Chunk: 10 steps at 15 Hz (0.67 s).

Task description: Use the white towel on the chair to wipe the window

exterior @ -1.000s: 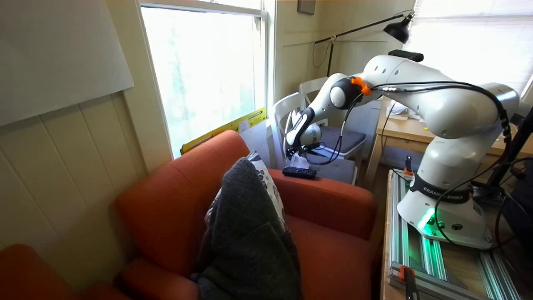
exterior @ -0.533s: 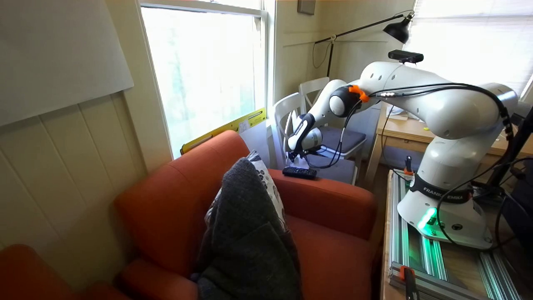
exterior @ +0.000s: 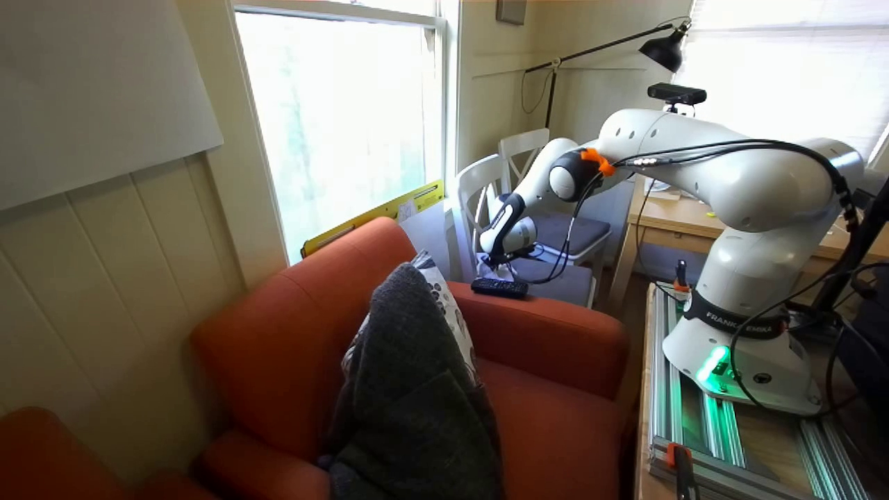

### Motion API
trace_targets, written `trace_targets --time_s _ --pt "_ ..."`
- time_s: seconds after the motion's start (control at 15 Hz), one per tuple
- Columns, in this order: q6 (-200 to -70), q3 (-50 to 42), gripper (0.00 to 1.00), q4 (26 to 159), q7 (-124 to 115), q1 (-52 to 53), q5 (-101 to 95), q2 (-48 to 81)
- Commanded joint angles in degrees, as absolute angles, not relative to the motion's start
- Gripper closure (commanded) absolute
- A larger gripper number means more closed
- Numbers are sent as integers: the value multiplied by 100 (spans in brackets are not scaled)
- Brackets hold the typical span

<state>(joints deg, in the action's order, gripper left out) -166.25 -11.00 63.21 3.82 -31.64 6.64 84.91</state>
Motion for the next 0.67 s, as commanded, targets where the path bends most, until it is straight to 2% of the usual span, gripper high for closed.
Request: trace_targets --time_s 0.0,0.27,0.6 --pt "-16303 -1023 100 6288 361 -3268 734 8391" --pt "-15903 -582 99 6790 599 -3623 889 7826" --pt "-15681 88 99 8042 1008 -4393 1074 6619"
